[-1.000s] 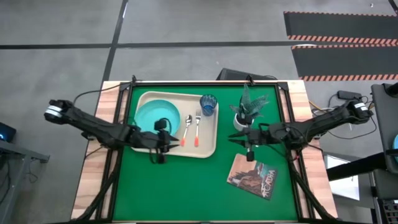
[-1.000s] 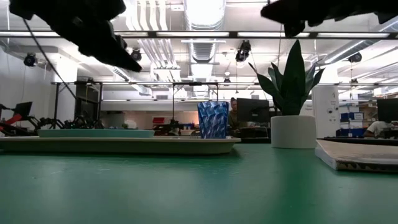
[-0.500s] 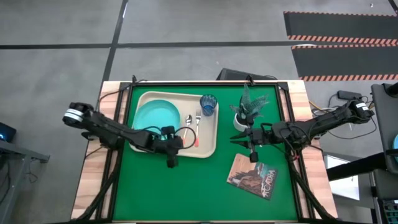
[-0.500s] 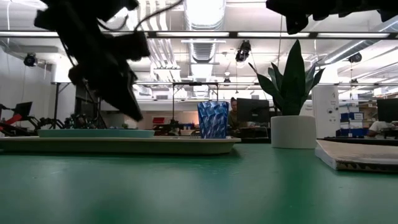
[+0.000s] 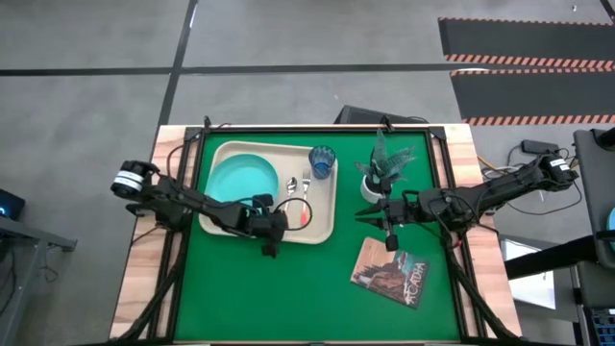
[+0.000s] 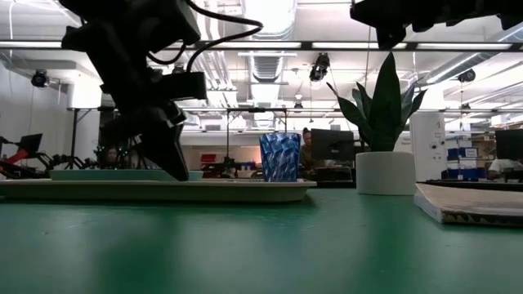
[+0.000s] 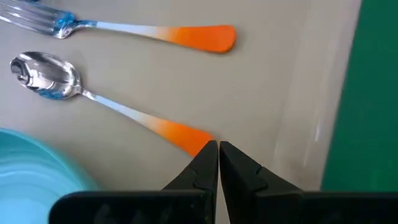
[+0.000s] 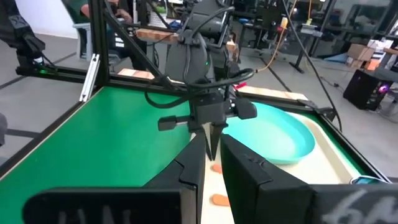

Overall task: Pick and place plate/cup/fork/spoon on tray
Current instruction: Adjust the orange spoon on the gray serving tray

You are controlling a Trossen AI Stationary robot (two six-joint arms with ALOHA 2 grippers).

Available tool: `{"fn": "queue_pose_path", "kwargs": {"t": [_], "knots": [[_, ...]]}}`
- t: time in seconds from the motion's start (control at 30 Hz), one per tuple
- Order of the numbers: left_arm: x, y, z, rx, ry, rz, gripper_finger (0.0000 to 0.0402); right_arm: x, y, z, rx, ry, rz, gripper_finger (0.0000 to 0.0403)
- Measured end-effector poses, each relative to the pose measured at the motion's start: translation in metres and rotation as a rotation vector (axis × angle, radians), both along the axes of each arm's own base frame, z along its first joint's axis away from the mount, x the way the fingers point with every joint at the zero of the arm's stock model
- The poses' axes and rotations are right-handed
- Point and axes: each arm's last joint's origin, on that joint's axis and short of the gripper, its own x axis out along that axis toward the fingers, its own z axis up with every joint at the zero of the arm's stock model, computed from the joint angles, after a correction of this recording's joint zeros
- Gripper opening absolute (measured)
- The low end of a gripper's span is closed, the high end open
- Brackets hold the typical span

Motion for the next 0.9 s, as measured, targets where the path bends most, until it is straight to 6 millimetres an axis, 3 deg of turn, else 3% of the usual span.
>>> {"fn": "queue_pose_path", "kwargs": {"t": [0.9], "knots": [[-0.0043, 0.0086, -0.0051, 0.007, 0.01, 0.031, 0.0, 0.0001, -0.0002, 0.0, 0.025, 0.003, -0.009, 0.0043]]}}
